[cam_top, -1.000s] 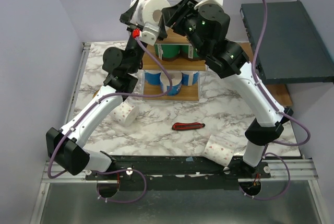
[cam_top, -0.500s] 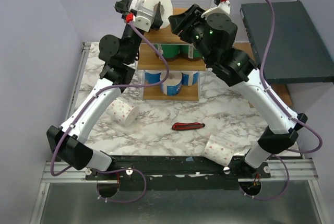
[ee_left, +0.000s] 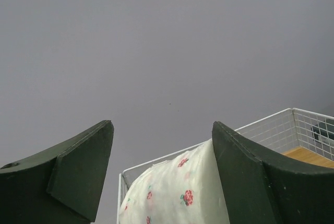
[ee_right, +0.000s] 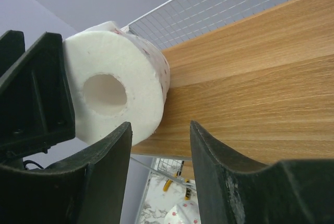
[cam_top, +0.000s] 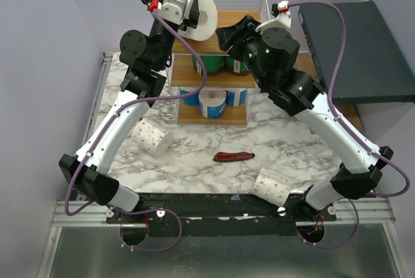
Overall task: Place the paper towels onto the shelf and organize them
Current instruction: Place the paper towel on the shelf.
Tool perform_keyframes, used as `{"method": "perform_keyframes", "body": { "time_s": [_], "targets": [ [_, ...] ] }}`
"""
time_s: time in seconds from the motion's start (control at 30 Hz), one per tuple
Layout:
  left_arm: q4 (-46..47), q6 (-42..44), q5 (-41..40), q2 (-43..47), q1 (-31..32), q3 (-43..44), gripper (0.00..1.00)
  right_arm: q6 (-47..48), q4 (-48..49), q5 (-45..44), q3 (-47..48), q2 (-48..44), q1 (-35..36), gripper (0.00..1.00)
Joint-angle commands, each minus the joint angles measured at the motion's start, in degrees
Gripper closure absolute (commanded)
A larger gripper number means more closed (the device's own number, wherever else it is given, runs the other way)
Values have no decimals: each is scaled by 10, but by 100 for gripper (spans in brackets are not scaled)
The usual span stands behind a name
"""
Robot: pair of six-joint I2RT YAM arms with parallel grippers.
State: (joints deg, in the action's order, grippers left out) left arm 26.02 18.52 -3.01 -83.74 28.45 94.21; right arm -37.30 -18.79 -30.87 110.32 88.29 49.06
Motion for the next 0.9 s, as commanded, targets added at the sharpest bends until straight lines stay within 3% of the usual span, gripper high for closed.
{"method": "perform_keyframes", "body": {
  "time_s": [0.0, 0.2, 0.5, 0.87],
  "targets": [
    [-42, -23, 0, -17, -5, 35, 22, 16, 26, -18, -17, -10, 0, 48],
    [-47, -25, 1, -22, -6, 32, 22, 27, 47, -14, -12, 12, 0, 45],
    [-43, -23, 2, -15, -7, 24, 22, 39, 60, -3, 34, 53, -7, 27],
    [-38, -32, 6, -8, -8, 8, 22, 37, 57, 59, 32, 75, -63, 26]
  ]
}}
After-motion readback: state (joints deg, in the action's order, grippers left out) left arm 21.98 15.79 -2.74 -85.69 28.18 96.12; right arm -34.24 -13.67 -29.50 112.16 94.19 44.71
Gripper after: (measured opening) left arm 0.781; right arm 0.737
